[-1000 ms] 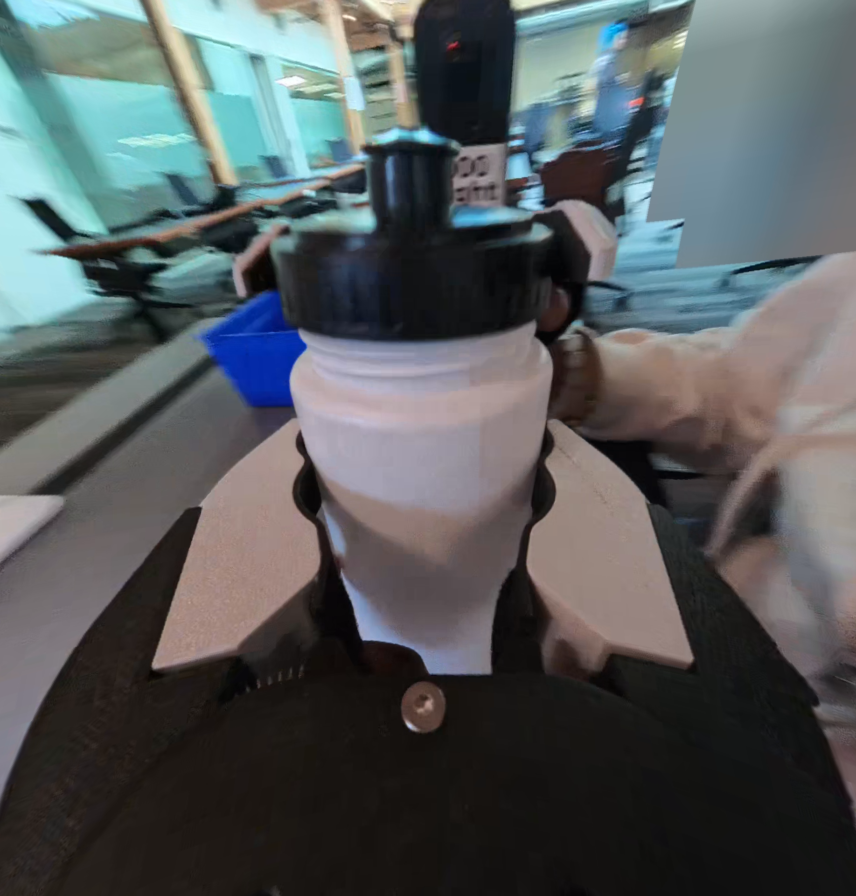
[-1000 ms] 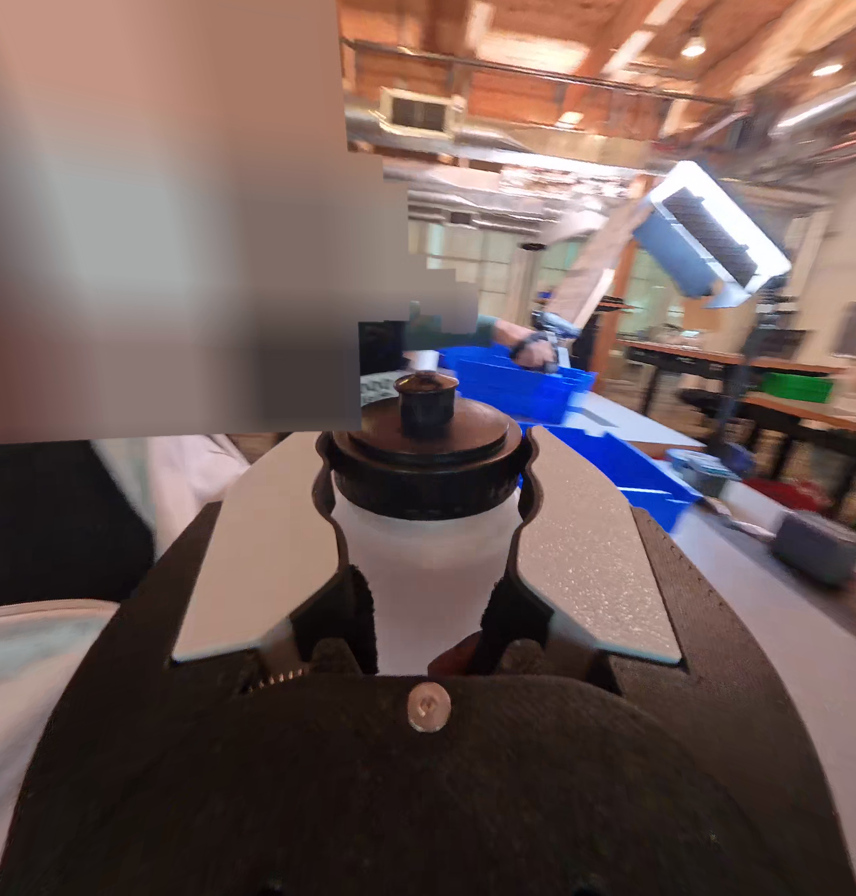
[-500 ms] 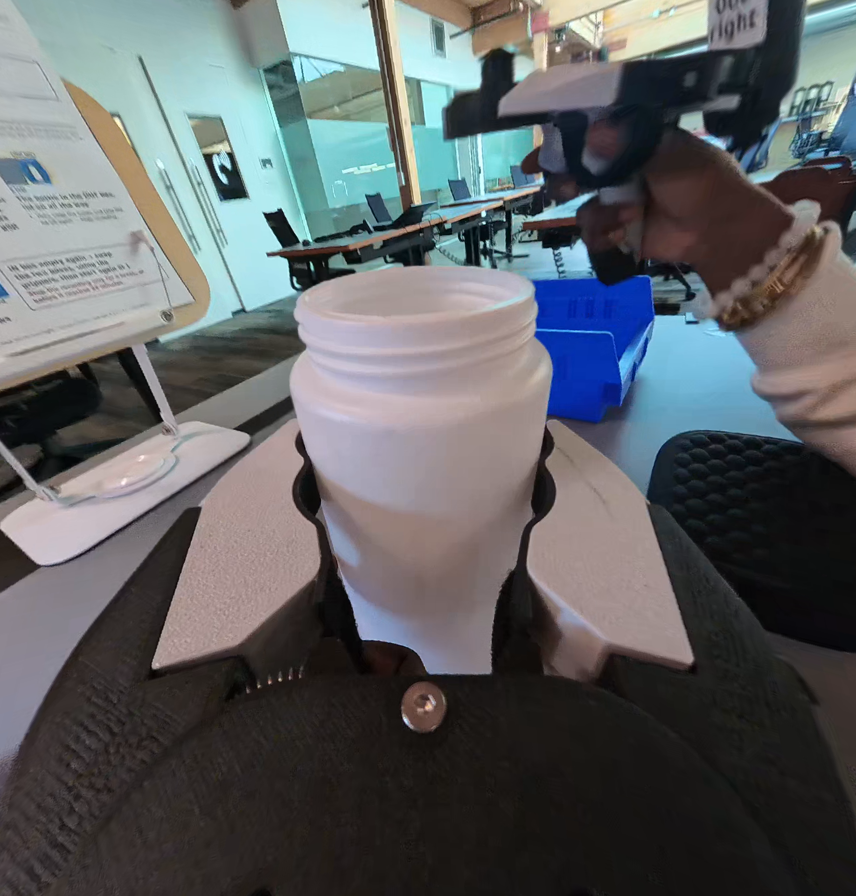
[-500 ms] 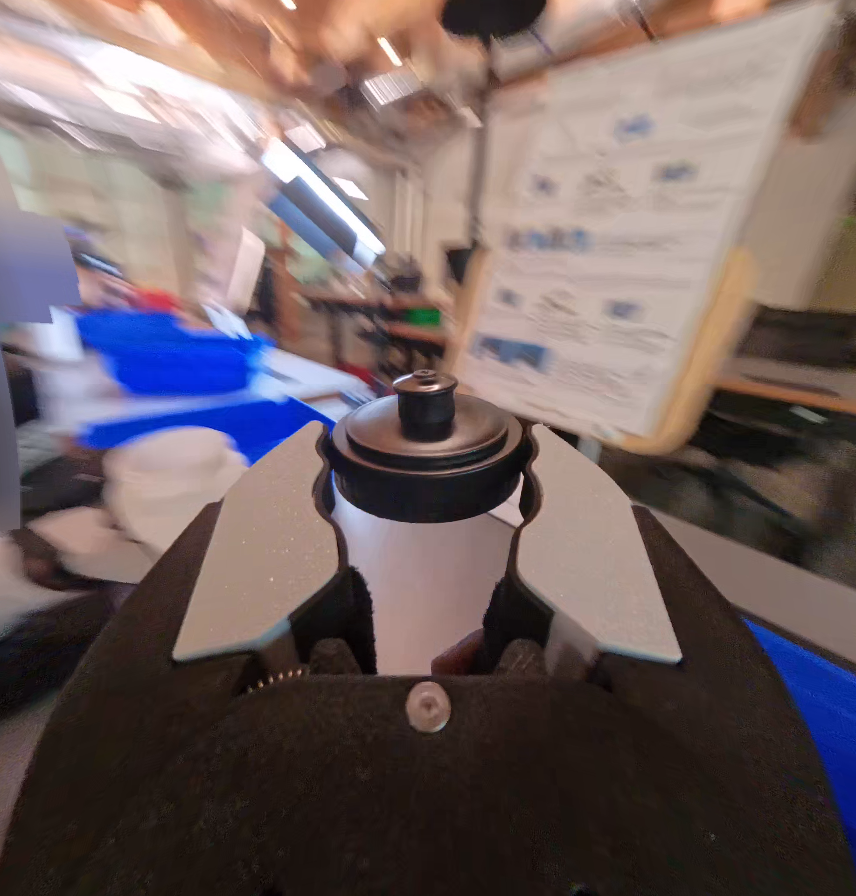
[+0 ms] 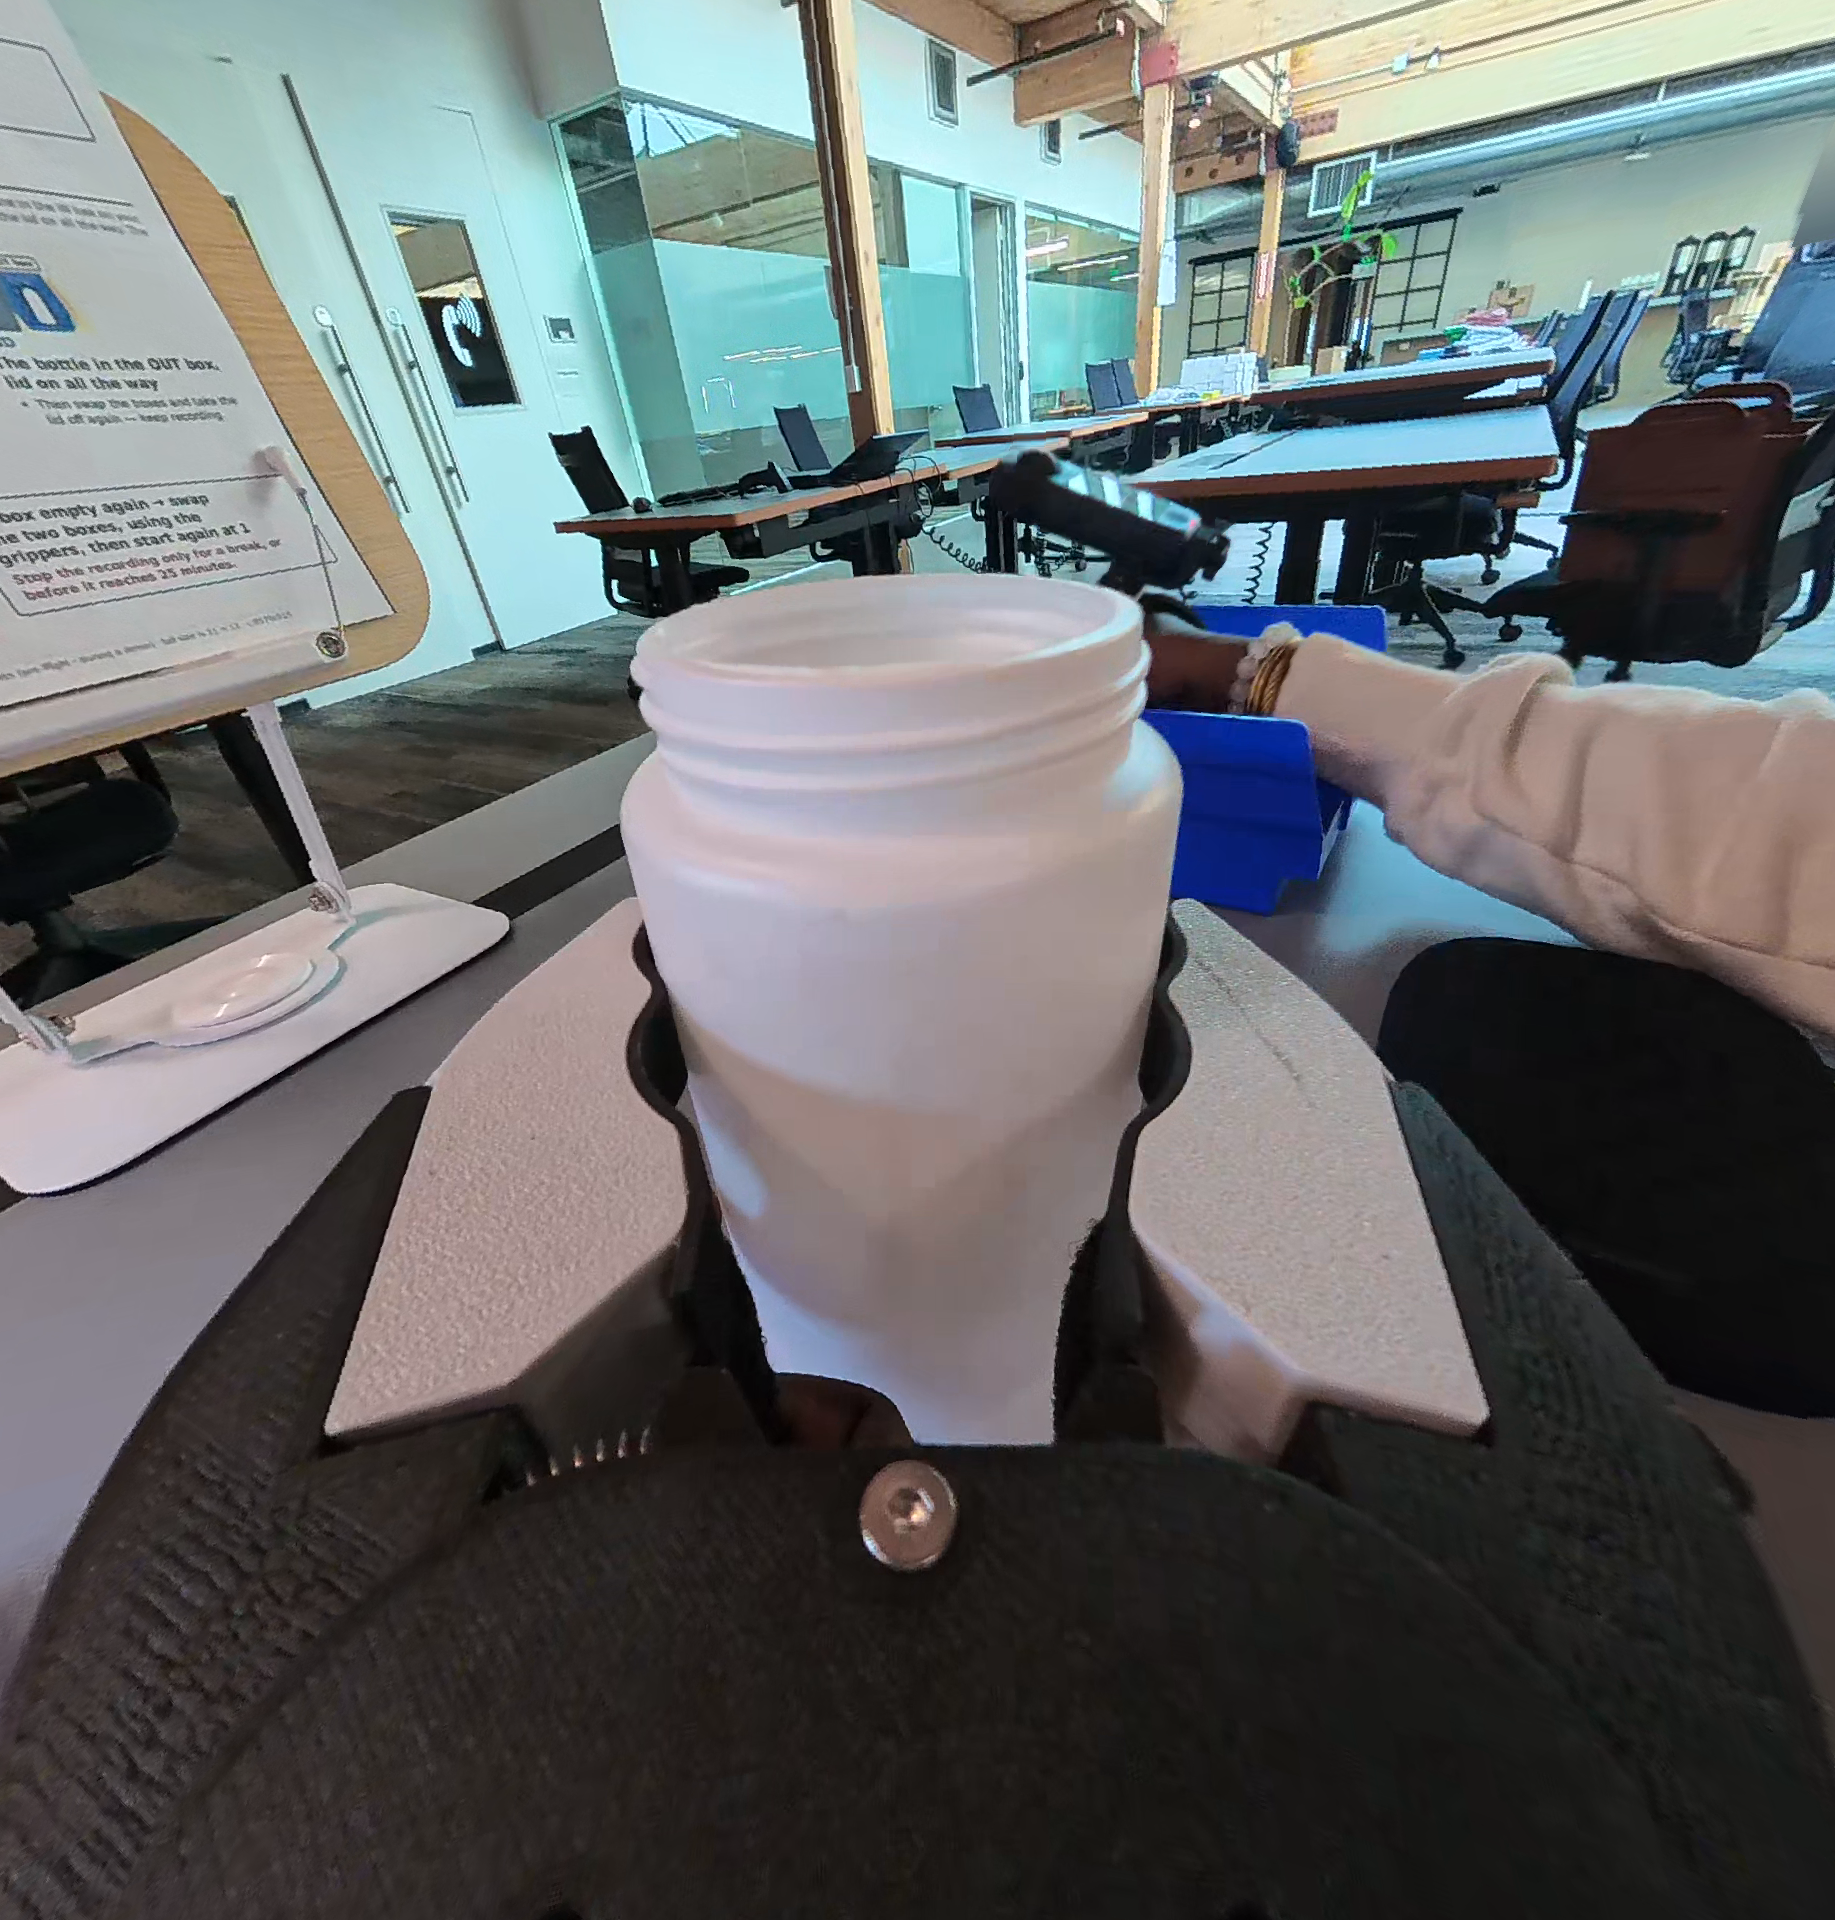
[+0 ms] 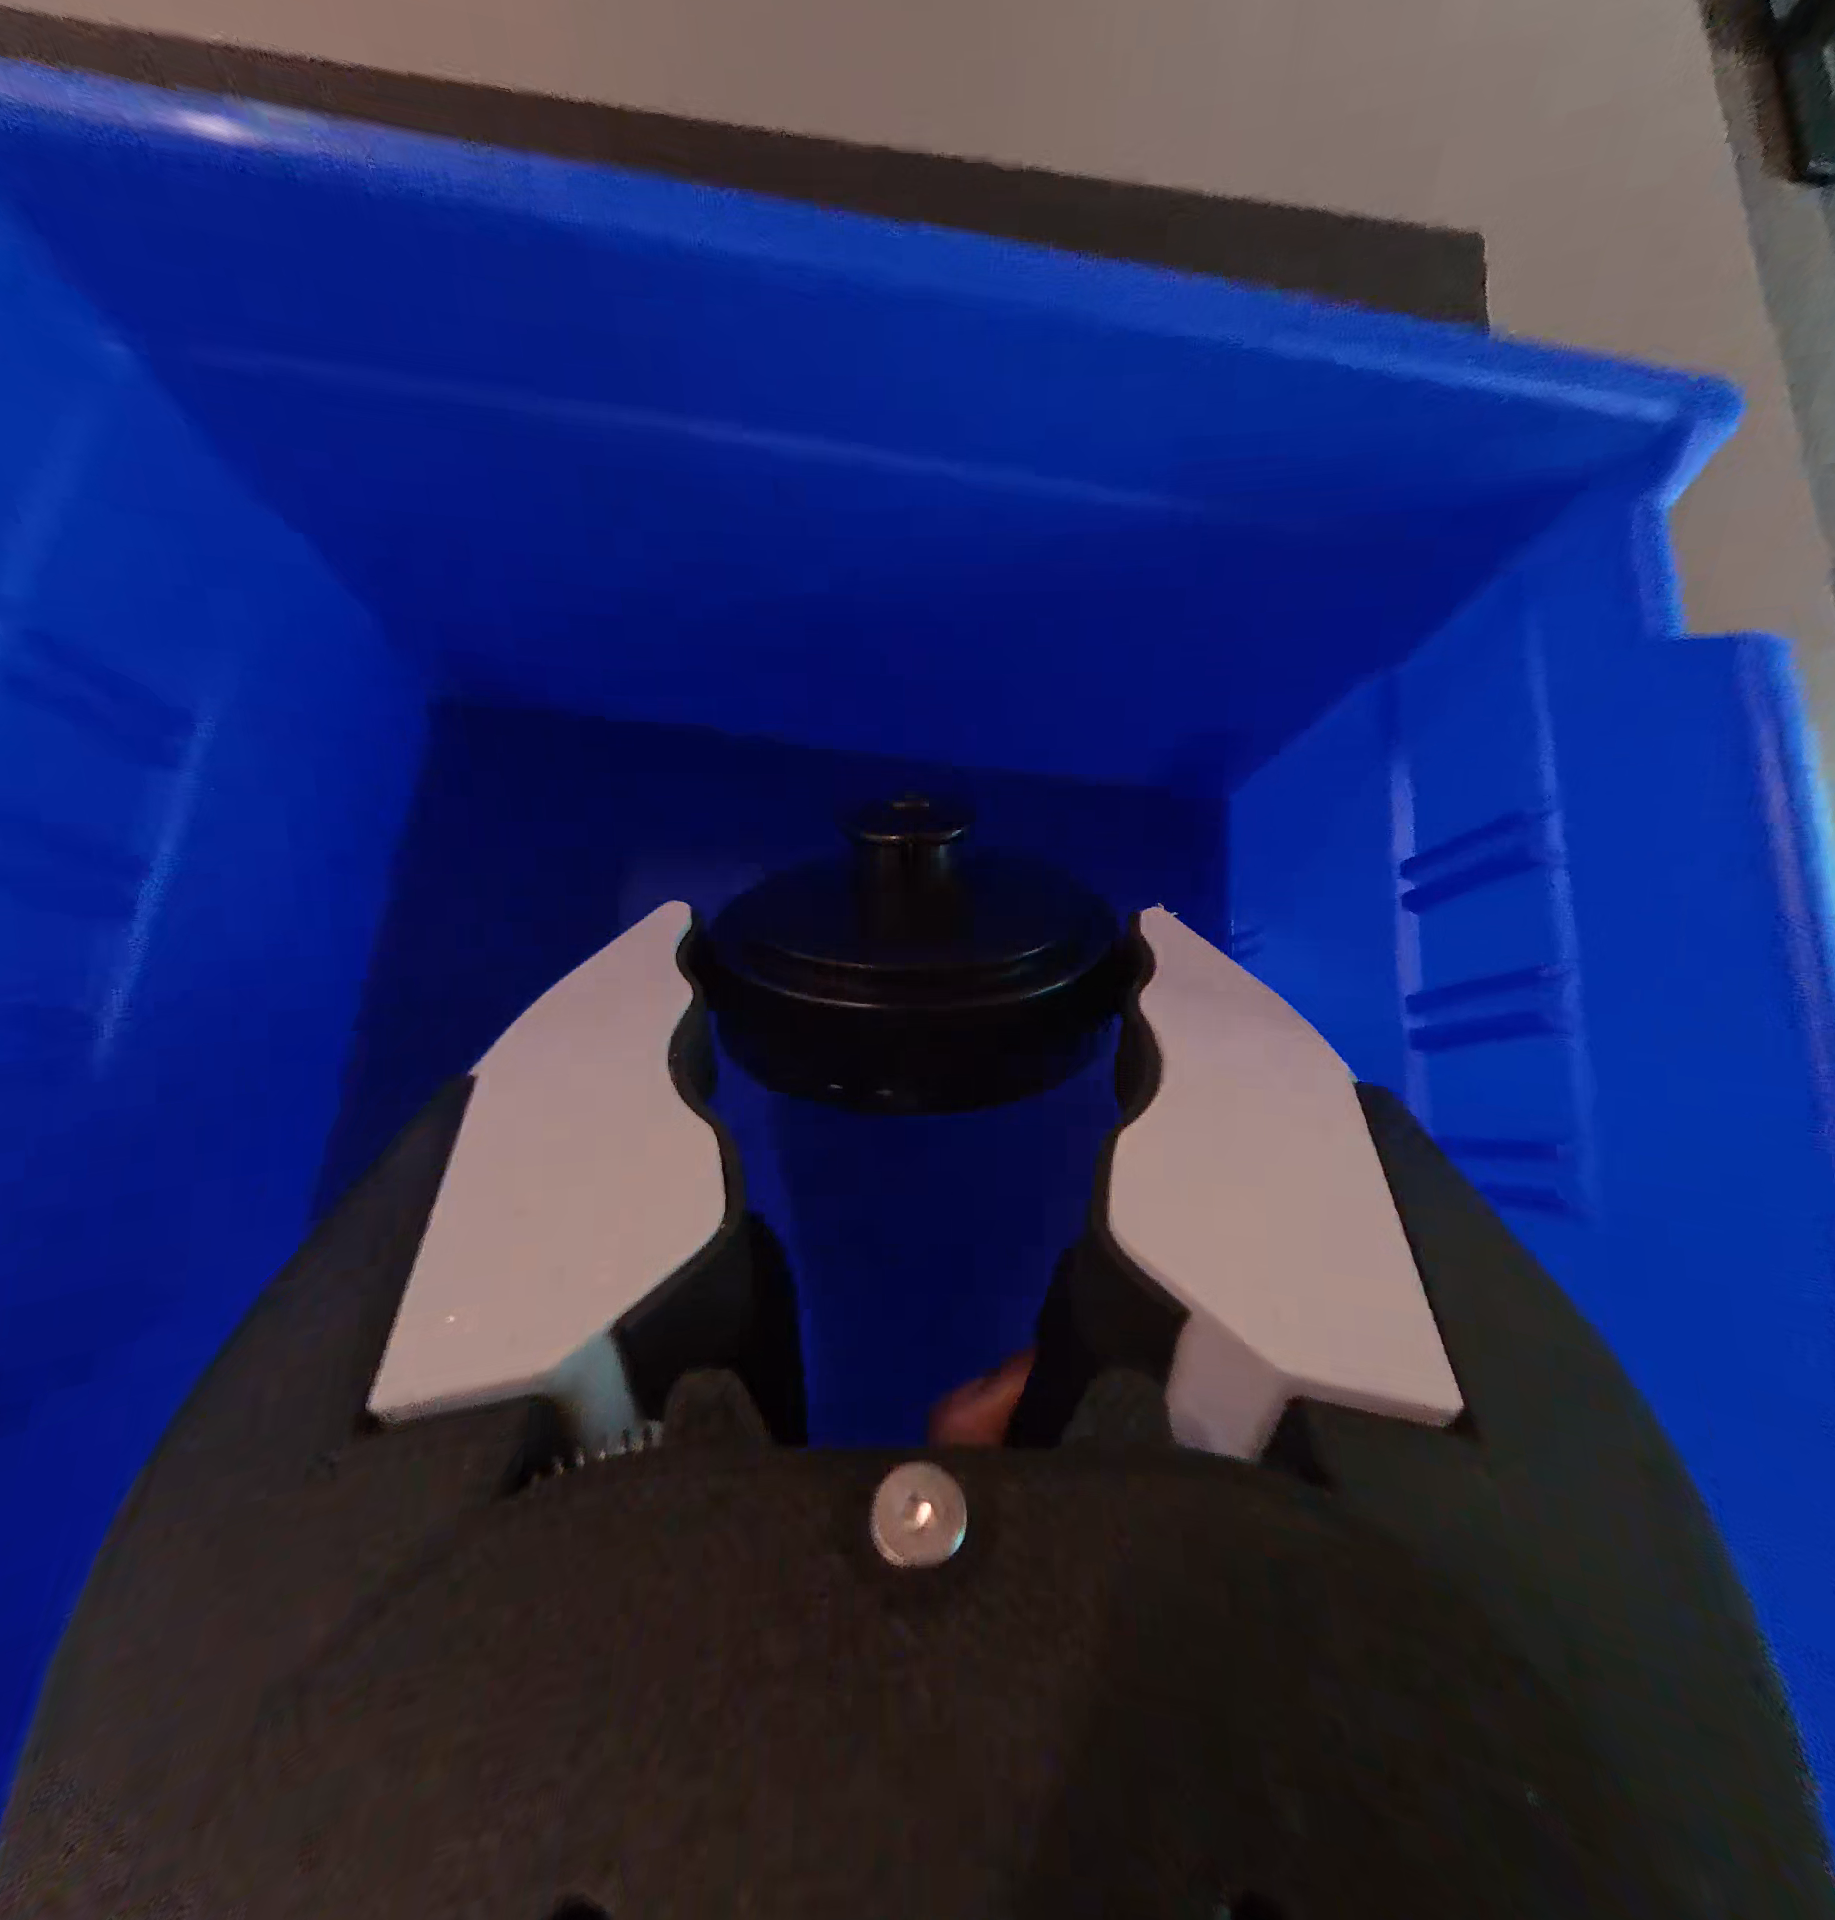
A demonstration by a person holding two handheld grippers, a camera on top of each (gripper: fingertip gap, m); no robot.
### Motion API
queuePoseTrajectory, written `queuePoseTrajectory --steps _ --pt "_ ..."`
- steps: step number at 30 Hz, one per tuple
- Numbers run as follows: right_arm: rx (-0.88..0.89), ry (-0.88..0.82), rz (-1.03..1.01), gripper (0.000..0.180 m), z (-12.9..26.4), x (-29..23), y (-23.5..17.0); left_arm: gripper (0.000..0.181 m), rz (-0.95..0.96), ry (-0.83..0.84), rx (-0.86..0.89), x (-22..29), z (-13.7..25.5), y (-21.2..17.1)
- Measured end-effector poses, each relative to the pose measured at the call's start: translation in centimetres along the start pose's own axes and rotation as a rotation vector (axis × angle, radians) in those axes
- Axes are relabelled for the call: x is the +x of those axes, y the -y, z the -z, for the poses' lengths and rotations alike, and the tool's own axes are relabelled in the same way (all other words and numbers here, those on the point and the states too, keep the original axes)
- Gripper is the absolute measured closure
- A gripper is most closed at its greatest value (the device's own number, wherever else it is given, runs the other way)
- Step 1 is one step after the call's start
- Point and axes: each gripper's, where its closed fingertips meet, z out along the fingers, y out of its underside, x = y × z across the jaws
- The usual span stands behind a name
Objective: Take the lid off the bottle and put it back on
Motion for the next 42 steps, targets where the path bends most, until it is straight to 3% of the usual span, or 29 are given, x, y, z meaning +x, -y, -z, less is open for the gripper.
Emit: queuePoseTrajectory --steps 13,16,20,24,27,29,31,33,34,35,38,42 --pt "-0.121 -0.026 -0.047 0.103 -1.5 0.9 -2.6 0.093 -0.004 0.0 0.001 0.1 0.0 0.0" --pt "-0.114 -0.04 -0.013 0.085 -1.4 0.9 -2.2 0.093 0.0 0.001 0.003 0.0 -0.1 0.0" --pt "0.039 -0.091 0.034 0.077 0.9 0.4 0.8 0.093 0.01 0.003 0.006 -0.1 -0.1 -0.1" --pt "0.298 -0.12 0.072 0.079 6.4 -1.6 5.8 0.093 0.017 0.004 0.012 -0.2 -0.1 -0.1" --pt "0.575 -0.062 0.158 0.087 13.5 -6.0 10.6 0.093 0.017 0.003 0.016 -0.2 -0.1 -0.1" --pt "0.765 0.114 0.272 0.096 19.2 -11.9 12.9 0.093 0.016 0.003 0.018 -0.2 -0.1 0.0" --pt "0.877 0.505 0.5 0.109 25.1 -21.0 12.1 0.093 0.014 0.002 0.018 -0.2 -0.1 0.0" --pt "0.842 0.958 0.789 0.114 30.4 -29.4 7.0 0.093 0.011 0.0 0.019 -0.1 -0.1 0.0" --pt "0.791 1.095 0.932 0.116 32.0 -32.1 4.1 0.093 0.008 -0.003 0.02 0.0 -0.1 0.0" --pt "0.741 1.117 1.055 0.114 32.2 -33.9 2.0 0.093 0.003 -0.006 0.021 0.0 -0.1 0.0" --pt "0.595 0.973 1.348 0.105 29.2 -37.0 -1.6 0.093 -0.024 -0.027 0.026 0.5 -0.1 0.1" --pt "0.573 0.866 1.463 0.116 27.3 -38.5 -2.3 0.093 -0.052 -0.05 0.026 1.0 -0.1 0.2"
